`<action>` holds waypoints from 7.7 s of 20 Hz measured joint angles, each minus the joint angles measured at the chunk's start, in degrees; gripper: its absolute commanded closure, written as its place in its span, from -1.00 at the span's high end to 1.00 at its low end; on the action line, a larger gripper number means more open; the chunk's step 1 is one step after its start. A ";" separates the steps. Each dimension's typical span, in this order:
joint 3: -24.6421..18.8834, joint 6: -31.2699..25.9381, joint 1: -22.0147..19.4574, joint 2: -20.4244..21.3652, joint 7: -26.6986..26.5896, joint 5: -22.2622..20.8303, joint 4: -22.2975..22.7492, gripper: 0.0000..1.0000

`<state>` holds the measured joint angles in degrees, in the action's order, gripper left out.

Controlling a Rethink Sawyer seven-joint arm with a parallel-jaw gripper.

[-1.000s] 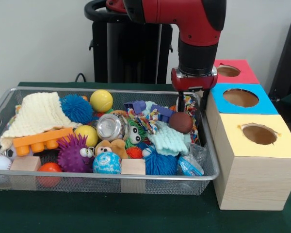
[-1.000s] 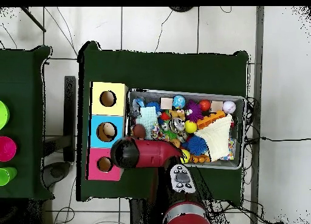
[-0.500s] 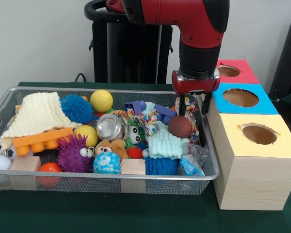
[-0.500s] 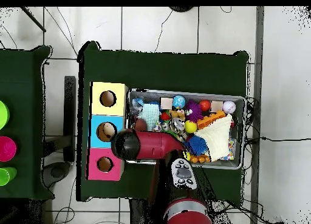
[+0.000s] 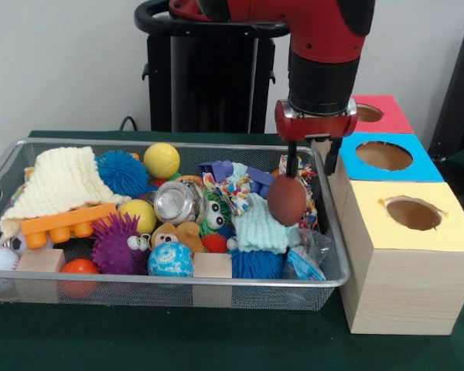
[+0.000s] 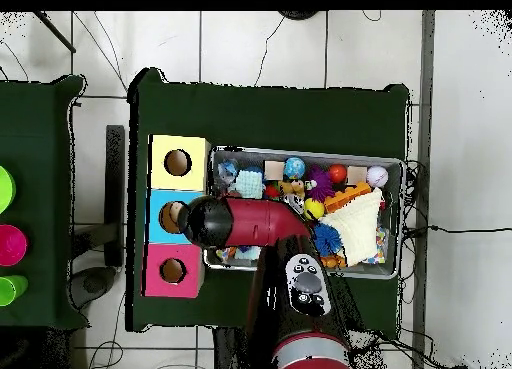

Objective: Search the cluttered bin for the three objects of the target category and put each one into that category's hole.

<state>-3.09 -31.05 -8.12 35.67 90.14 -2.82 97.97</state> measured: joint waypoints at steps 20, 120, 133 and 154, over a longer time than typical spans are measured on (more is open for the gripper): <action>-0.06 -0.49 -2.77 -1.15 0.00 0.31 -5.26 1.00; 1.85 -1.61 0.67 -11.00 0.00 6.98 -18.08 1.00; 1.87 1.73 0.68 -11.23 0.00 7.71 -18.36 1.00; 5.86 2.14 0.72 -14.07 0.05 8.07 -17.85 1.00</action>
<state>2.78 -28.91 -7.40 21.60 90.18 5.25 80.12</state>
